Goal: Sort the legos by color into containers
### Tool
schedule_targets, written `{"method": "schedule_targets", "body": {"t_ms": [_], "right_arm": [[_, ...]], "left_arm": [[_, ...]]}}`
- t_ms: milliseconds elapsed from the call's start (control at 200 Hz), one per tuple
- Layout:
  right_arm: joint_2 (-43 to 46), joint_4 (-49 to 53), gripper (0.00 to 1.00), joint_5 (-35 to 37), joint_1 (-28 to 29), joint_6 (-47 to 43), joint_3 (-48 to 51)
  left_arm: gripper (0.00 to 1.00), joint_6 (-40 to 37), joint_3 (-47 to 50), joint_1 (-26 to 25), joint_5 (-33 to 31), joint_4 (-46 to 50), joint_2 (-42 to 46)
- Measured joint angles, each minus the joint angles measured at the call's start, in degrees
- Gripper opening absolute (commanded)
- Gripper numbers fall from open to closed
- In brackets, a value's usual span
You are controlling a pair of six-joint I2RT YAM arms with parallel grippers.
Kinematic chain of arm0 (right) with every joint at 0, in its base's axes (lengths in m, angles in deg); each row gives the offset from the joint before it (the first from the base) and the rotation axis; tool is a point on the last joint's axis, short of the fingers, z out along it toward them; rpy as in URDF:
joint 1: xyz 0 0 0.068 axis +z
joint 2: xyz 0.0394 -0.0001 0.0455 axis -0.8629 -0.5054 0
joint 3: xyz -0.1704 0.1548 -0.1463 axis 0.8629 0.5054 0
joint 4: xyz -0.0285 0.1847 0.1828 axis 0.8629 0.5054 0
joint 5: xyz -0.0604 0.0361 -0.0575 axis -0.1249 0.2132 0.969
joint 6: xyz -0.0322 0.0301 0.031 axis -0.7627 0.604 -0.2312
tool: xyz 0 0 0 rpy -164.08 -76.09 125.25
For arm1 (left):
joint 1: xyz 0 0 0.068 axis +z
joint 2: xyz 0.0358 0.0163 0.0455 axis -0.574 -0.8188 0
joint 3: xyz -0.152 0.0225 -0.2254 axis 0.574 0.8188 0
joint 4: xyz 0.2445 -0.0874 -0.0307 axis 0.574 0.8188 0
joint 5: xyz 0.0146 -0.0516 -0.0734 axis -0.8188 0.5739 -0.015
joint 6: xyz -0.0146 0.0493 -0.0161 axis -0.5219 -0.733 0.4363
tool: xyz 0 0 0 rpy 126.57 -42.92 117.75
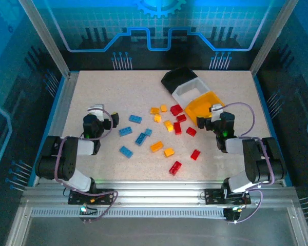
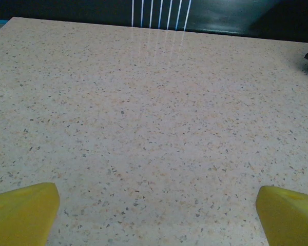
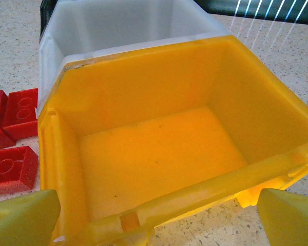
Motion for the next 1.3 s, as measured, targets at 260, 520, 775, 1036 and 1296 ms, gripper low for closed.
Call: {"method": "schedule_targets", "body": {"t_ms": [260,520,775,1036,1296], "right_arm": [[0.00,0.00,1.00,0.00,0.00,0.00,0.00],[0.00,0.00,1.00,-0.17,0.00,0.00,0.00],[0.00,0.00,1.00,-0.17,0.00,0.00,0.00],[0.00,0.00,1.00,-0.17,0.00,0.00,0.00],[0.02,0.22,1.00,0.74,0.00,0.13,-0.04]], "left_arm": [[0.99,-0.02,0.00,0.00,0.00,0.00,0.00],[0.99,-0.02,0.00,0.00,0.11,0.00,0.00],[0.99,-0.02,0.00,0.00,0.13,0.00,0.00],[0.99,0.00,0.00,0.00,0.13,0.00,0.00],[0.99,0.04,0.00,-0.02,-0.37,0.13,0.02]]}}
